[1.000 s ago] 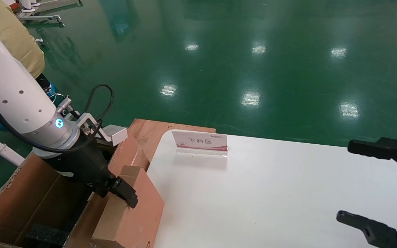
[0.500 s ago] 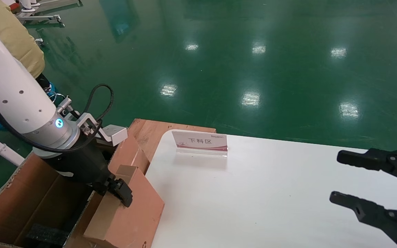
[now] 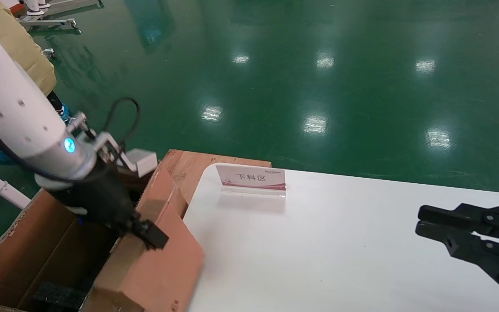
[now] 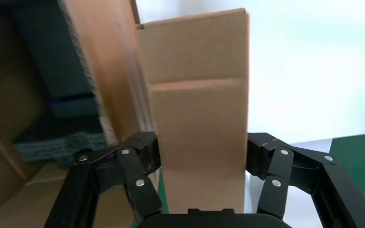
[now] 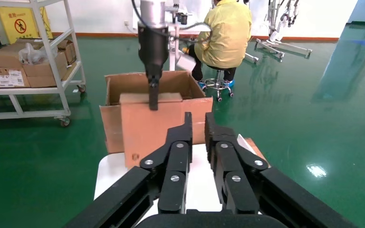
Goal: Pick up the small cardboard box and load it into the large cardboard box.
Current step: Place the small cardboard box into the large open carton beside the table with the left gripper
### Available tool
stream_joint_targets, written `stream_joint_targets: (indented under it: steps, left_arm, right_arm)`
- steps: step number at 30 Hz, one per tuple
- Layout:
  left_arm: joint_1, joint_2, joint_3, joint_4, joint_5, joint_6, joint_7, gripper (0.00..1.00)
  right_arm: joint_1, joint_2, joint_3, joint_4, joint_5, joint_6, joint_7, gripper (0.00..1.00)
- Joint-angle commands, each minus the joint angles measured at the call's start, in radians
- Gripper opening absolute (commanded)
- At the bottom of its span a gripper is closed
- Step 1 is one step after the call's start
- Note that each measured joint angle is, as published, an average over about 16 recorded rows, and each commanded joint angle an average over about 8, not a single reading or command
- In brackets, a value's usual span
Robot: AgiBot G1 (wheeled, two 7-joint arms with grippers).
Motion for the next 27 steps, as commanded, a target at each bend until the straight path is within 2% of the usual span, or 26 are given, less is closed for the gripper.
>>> stream_joint_targets:
  steps: [1,7,16,21,27]
  left_arm:
    - [-0.023,0.007,-0.004,0.003,0.005,0.018,-0.001,0.0]
    - [-0.157,0.075,-0.02,0.04,0.063,0.077,0.033,0.0]
    - [-0.351,0.159,-0.024,0.163,0.097,0.1,0.132,0.0]
    - [-0.431,0.203,0.056,0.224,0.077,0.115,0.17,0.0]
    - [-0.507,0.241,0.225,0.253,-0.022,0.145,0.207,0.0]
  right_arm:
    - [0.0,0.0,0.0,0.0,0.0,0.0,0.0,0.0]
    - [0.0,0.0,-0.001,0.0,0.0,0.0,0.0,0.0]
    - [0.0,0.0,-0.001,0.0,0.001,0.0,-0.001,0.0]
    - [0.001,0.0,-0.001,0.0,0.001,0.0,-0.001,0.0]
    - [0.001,0.001,-0.002,0.0,0.001,0.0,-0.001,0.0]
